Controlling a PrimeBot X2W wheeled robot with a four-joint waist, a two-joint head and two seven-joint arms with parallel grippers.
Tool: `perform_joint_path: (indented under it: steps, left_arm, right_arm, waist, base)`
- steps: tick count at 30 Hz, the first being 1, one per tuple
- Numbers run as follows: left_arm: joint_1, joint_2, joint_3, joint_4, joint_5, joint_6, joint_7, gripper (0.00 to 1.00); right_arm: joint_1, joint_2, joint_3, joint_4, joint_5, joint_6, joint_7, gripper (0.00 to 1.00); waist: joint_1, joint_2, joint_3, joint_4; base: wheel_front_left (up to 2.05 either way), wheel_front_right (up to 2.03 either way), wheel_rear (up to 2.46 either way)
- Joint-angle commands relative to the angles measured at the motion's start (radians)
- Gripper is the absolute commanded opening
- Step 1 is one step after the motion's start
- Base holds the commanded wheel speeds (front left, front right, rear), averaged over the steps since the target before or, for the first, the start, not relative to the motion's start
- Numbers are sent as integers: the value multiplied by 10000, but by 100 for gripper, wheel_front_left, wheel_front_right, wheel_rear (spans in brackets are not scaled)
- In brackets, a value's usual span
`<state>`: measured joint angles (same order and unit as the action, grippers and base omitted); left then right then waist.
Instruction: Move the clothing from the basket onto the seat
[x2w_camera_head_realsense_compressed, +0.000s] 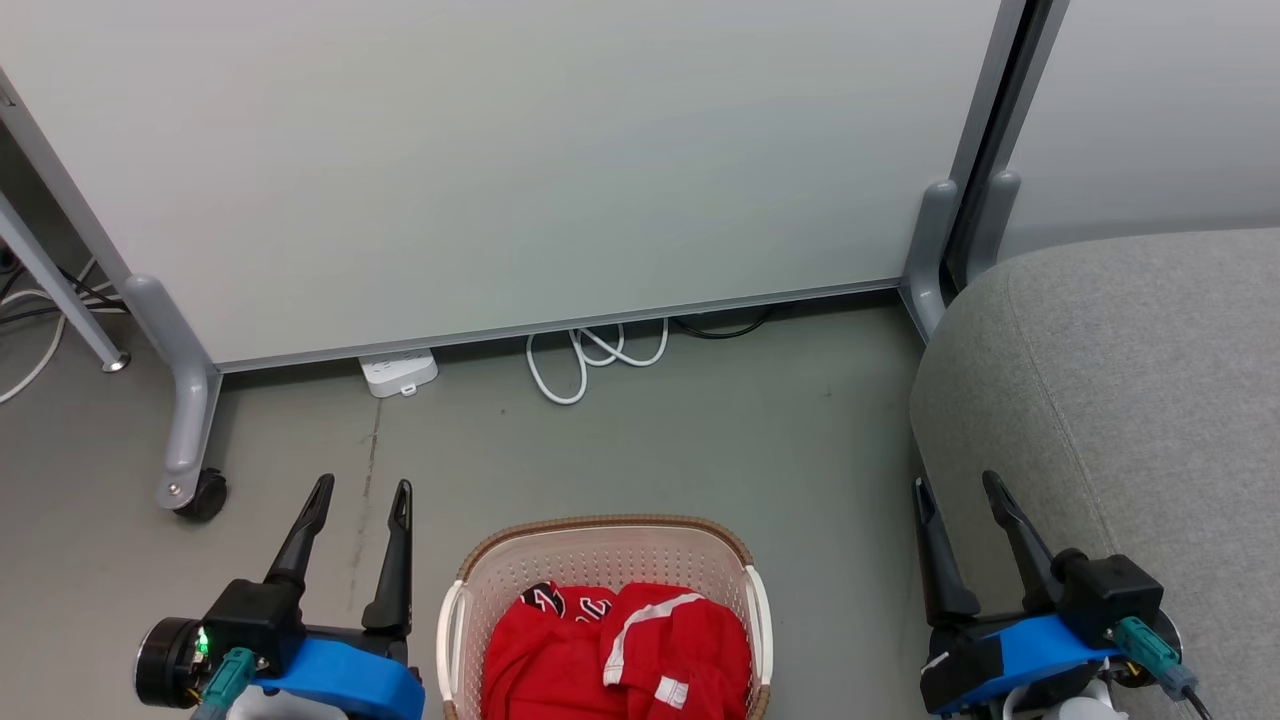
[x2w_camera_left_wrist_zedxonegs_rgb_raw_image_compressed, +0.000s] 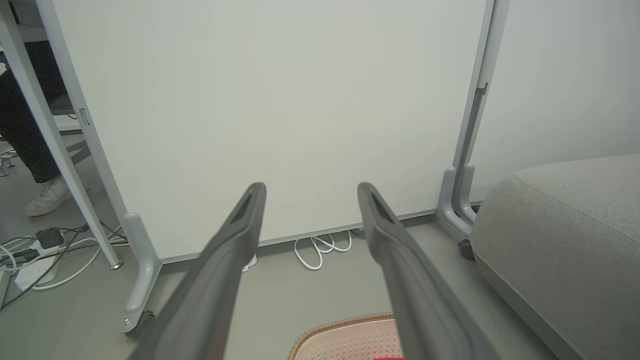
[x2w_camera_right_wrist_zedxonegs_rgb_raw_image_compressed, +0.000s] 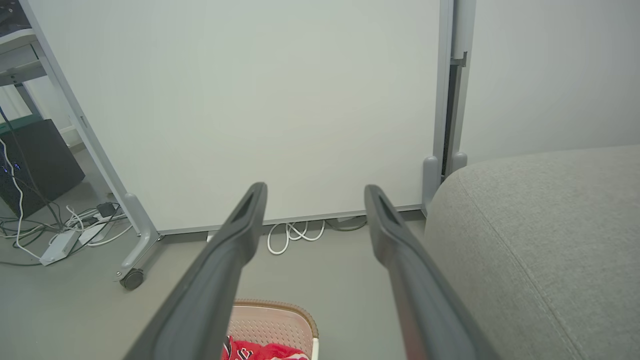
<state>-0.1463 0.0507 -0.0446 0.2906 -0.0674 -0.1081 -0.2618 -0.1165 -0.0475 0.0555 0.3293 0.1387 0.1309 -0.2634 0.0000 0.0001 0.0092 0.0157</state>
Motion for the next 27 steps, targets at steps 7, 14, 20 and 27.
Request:
perform_joint_path:
  steps: [7, 14, 20, 27]
  left_arm:
    - [-66, 29, 29, 149, -39, -63, -47, 100]
    - [-4, 21, 80, 232, -46, -88, -47, 100]
    - [-78, 17, 85, 347, -24, -108, -47, 100]
    - [-272, 63, -141, 690, 97, -155, -42, 100]
  right_arm:
    - [-28, -49, -5, 120, 22, -3, -16, 100]
    - [-31, -50, 3, 210, 85, -3, -16, 100]
    - [-64, -50, -21, 279, 111, -3, -16, 100]
    - [-122, -50, -5, 308, 128, -3, -16, 100]
  waist:
    - [0, -1, -30, 1]
    - [0, -1, -50, 4]
    - [0, -1, -25, 17]
    - [0, -1, 57, -20]
  base:
    - [0, 0, 0]
    - [0, 0, 0]
    - [0, 0, 0]
    - [0, 0, 0]
